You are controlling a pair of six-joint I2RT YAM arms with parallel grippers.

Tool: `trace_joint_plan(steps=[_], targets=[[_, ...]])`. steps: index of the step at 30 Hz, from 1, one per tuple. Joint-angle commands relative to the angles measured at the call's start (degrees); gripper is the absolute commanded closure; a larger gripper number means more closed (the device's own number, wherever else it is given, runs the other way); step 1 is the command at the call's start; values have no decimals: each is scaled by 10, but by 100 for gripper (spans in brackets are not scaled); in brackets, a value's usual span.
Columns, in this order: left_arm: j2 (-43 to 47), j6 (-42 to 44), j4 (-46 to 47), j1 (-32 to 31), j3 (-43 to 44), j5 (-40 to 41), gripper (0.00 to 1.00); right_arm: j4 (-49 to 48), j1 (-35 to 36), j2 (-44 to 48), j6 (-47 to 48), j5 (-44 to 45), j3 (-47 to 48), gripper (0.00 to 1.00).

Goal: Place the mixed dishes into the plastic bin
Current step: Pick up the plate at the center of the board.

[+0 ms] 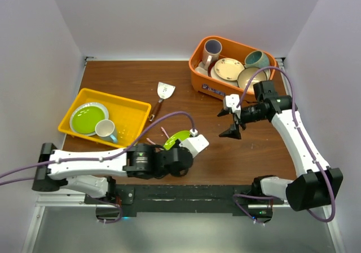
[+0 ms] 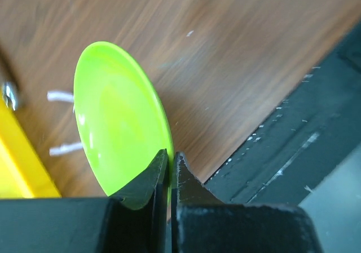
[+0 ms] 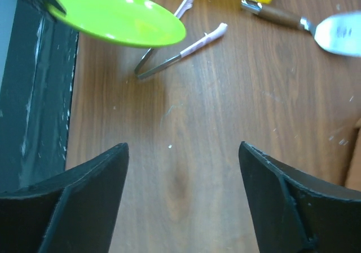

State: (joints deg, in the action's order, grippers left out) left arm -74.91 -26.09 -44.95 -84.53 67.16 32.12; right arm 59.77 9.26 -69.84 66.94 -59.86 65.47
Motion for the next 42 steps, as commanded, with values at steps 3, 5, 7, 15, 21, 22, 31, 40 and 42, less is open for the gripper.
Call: trace_joint_plan(steps=[3, 5, 7, 15, 21, 22, 31, 40, 42], targets=[[107, 255, 183, 20, -74, -119, 100, 236, 1, -44, 282, -29, 97, 10], [125, 309, 207, 46, -95, -155, 100, 236, 14, -41, 288, -17, 100, 7], [137, 366, 224, 73, -114, -230, 100, 233, 33, -30, 295, -3, 100, 5], [165, 516, 255, 101, -163, -338, 100, 99, 167, 10, 157, 45, 66, 4], [191, 539, 286, 111, -193, -368, 100, 80, 224, -7, 120, 61, 54, 8], [195, 545, 293, 114, -200, -370, 100, 83, 229, -9, 120, 64, 54, 11], [226, 549, 334, 139, -241, -412, 100, 54, 283, -11, 80, 110, 39, 35], [253, 539, 369, 170, -265, -451, 100, 51, 313, -26, 66, 143, 46, 61], [260, 535, 377, 176, -273, -458, 100, 51, 316, -28, 64, 149, 48, 65]])
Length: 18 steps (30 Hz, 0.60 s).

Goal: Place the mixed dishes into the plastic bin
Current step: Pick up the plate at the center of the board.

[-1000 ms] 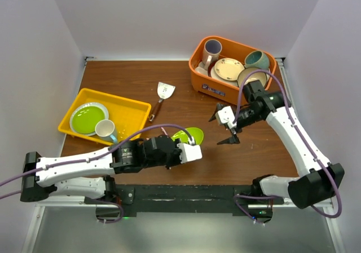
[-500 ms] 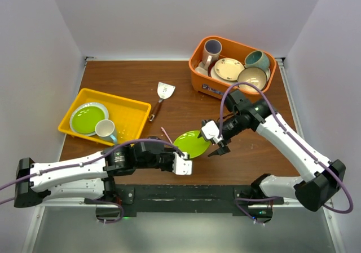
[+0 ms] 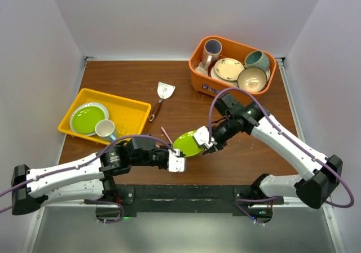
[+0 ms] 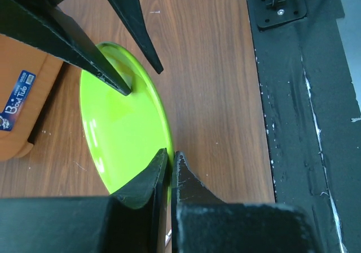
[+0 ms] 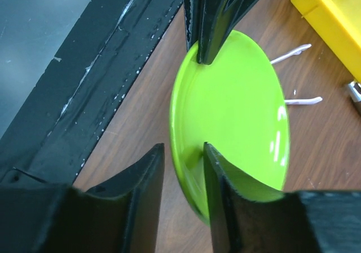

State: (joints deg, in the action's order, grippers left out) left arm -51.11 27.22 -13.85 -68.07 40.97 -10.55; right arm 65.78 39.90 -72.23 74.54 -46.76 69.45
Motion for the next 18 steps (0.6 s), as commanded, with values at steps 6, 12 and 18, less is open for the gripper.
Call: trace_joint_plan(steps=[6, 12, 18], targets=[[31, -7, 84, 25, -24, -41, 100, 0, 19, -12, -11, 30, 33, 100], [66, -38, 151, 29, -57, 21, 82, 10, 19, -4, -17, 47, 67, 100], [129, -74, 189, 29, -85, 104, 30, -12, 17, 2, -84, 121, 124, 100]])
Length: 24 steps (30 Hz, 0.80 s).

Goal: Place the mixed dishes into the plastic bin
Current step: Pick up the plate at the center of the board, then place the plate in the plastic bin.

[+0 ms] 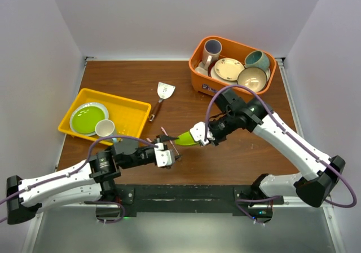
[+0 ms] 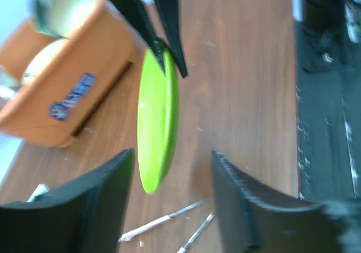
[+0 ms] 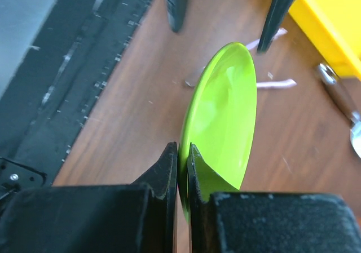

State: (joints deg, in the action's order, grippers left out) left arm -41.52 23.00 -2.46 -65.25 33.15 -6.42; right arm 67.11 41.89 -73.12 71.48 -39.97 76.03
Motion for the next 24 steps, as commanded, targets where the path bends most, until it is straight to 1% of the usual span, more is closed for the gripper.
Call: trace_joint_plan(steps=[1, 3, 5, 6, 8, 9, 10, 11, 14, 18, 24], targets=[[37, -35, 74, 1, -6, 82, 27, -27, -5, 9, -59, 63, 67, 100], [47, -52, 67, 1, -3, 120, 19, -40, -11, 5, -84, 100, 96, 100], [56, -66, 56, 1, 0, 151, 16, -63, -16, -4, -109, 131, 112, 100], [58, -73, 52, 1, 0, 163, 12, -72, -22, -9, -118, 165, 128, 100], [64, -97, 35, 1, 3, 203, 7, -101, -30, -24, -140, 198, 142, 100], [64, -104, 27, 1, 5, 213, 5, -113, -40, -30, -147, 229, 156, 100], [63, -111, 25, 1, 8, 224, 4, -125, -45, -35, -156, 243, 163, 100], [61, -124, -3, 1, 9, 242, 3, -150, -51, -48, -169, 255, 169, 100], [50, -145, -29, 1, 10, 262, 1, -206, -76, -76, -202, 306, 188, 100], [37, -150, -33, 1, -3, 268, 0, -273, -105, -115, -230, 364, 207, 100], [7, -148, -50, 1, 0, 271, 0, -360, -119, -171, -246, 457, 227, 100]])
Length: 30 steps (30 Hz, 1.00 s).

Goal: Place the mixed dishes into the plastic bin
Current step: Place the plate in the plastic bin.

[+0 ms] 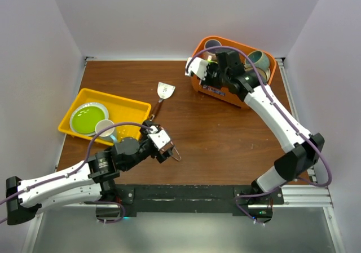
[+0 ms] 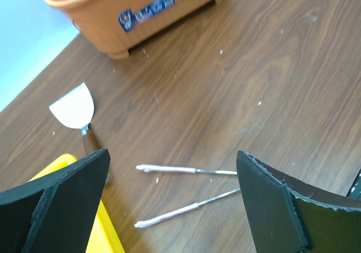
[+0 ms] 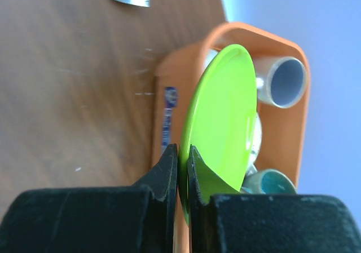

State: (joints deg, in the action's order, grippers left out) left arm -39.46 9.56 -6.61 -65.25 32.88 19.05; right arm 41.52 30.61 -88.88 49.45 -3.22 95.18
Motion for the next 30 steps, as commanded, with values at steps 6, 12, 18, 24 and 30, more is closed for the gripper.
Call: trace_joint_plan(steps=[6, 12, 18, 24, 30], targets=[[-33, -13, -29, 1, 11, 22, 0, -183, -36, -83, -54, 138, 47, 100], [-23, -13, -29, 1, 7, 28, 0, -279, -65, -122, -128, 146, 28, 100], [-18, -13, -28, 1, 5, 29, 0, -356, -74, -160, -205, 205, 11, 100], [-22, -14, -29, 1, 5, 29, 0, -387, -82, -193, -248, 239, 3, 100], [-22, -14, -31, 1, 4, 28, 0, -381, -103, -225, -297, 234, 26, 100]])
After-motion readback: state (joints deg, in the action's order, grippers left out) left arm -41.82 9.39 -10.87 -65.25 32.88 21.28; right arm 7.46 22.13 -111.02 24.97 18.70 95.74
